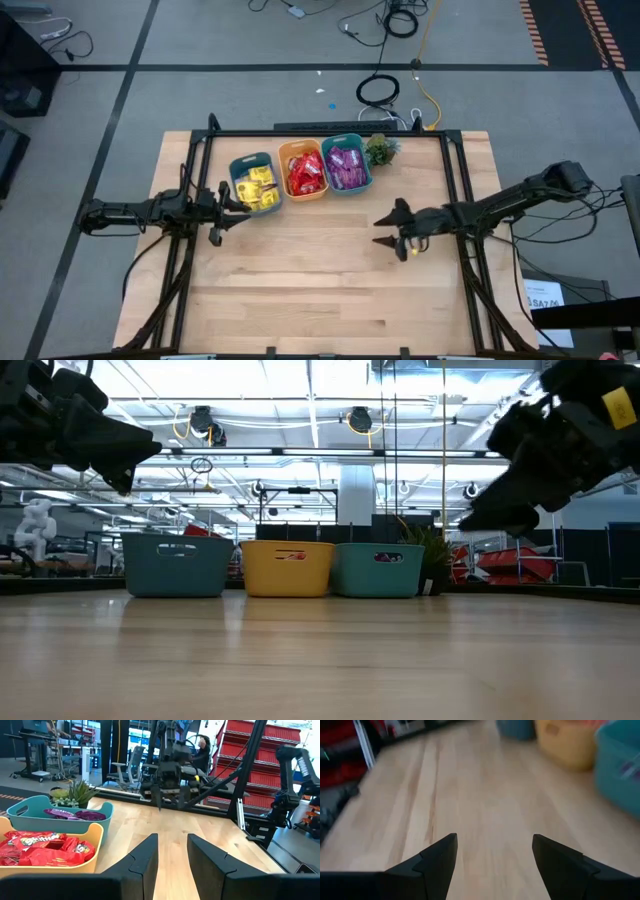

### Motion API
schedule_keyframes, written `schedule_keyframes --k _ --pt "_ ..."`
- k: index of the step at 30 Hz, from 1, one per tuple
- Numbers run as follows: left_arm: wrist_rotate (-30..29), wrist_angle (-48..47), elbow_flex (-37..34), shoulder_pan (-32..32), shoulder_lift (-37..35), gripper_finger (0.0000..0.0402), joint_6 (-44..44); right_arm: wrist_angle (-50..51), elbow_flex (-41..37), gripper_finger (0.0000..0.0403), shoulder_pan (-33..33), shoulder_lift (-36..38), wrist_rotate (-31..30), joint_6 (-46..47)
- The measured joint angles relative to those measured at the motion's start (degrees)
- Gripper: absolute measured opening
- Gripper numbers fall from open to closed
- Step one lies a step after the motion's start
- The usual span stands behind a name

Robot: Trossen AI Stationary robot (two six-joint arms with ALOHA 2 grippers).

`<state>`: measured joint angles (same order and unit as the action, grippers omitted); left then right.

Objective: Sort candy
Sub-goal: Return to Home Position

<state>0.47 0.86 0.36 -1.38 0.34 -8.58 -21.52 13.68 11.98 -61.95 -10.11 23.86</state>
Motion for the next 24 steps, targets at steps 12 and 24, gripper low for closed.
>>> schedule_keyframes --k 12,24 --pt "0.0 0.0 0.0 0.0 0.0 0.0114 0.0 -8.0 -12.7 0.0251 -7.3 29.9 6.9 -6.2" --pt "-0.3 0.1 0.0 0.0 0.1 0.0114 0.0 11.0 -12.8 0.0251 -13.4 53.5 8.1 -2.6"
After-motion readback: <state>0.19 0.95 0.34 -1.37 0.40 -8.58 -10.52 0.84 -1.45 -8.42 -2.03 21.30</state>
